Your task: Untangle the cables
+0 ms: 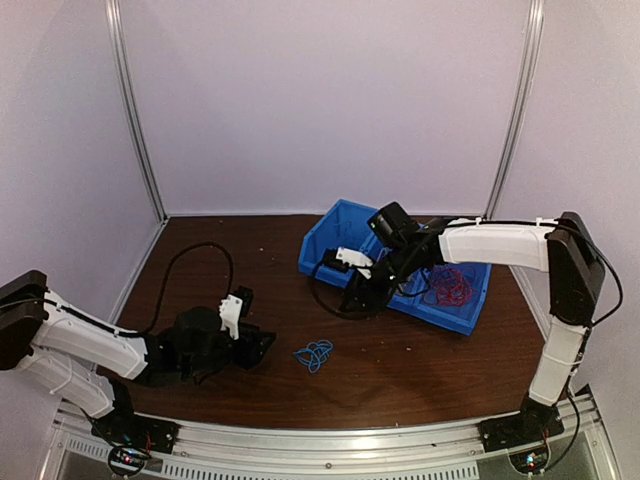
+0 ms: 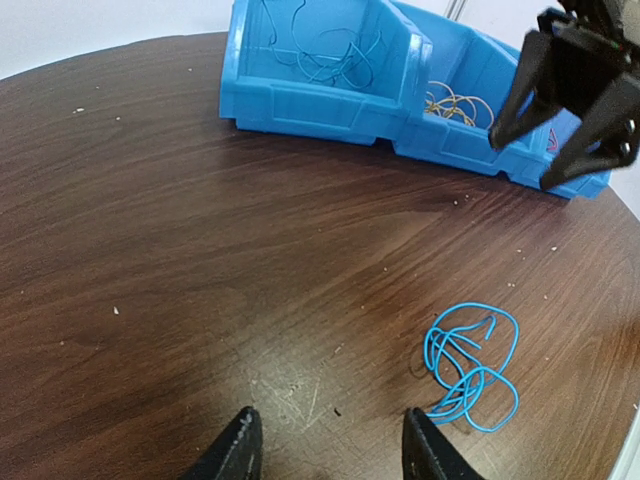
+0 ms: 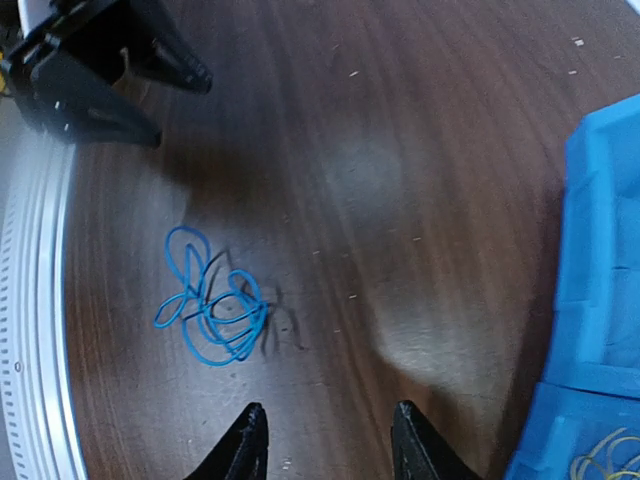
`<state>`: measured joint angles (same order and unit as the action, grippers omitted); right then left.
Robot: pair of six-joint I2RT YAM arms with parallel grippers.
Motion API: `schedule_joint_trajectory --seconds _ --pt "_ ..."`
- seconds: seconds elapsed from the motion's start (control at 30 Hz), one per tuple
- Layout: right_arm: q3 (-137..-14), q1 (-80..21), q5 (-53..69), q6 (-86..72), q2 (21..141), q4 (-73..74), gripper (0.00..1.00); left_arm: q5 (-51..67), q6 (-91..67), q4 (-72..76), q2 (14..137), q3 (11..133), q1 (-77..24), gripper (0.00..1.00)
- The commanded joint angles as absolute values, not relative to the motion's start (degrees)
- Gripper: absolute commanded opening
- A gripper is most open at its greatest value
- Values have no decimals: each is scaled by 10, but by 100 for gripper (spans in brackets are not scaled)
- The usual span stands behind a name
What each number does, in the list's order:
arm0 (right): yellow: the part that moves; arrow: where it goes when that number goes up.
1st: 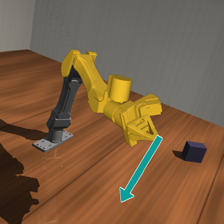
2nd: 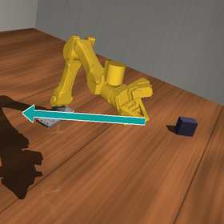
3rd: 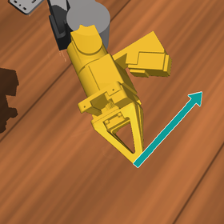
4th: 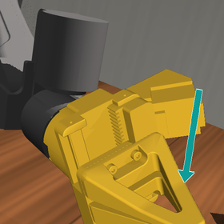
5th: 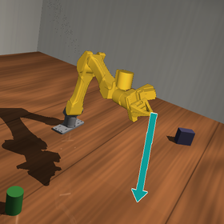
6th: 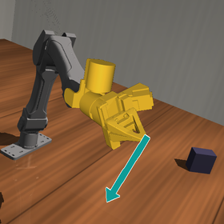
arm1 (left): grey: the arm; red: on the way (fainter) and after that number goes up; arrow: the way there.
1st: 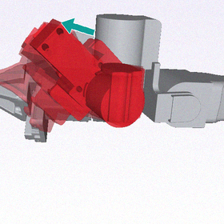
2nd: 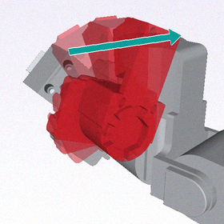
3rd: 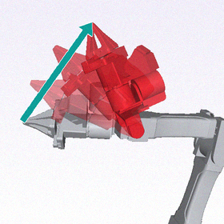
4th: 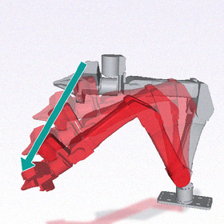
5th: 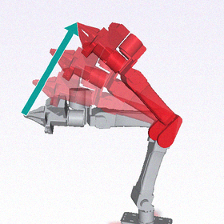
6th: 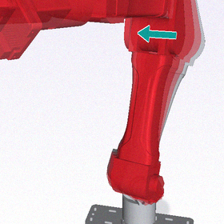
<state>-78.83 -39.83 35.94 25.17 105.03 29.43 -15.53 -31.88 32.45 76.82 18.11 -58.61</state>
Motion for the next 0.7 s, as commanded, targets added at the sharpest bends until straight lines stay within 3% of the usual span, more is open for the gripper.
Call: schedule_joint_trajectory --seconds 0.0,0.67 --pt "-758 -434 386 263 1066 282 42 -174 -324 340 748 173 -588 49" --pt "-807 -457 411 209 1182 303 39 -170 -346 353 745 151 -589 49"
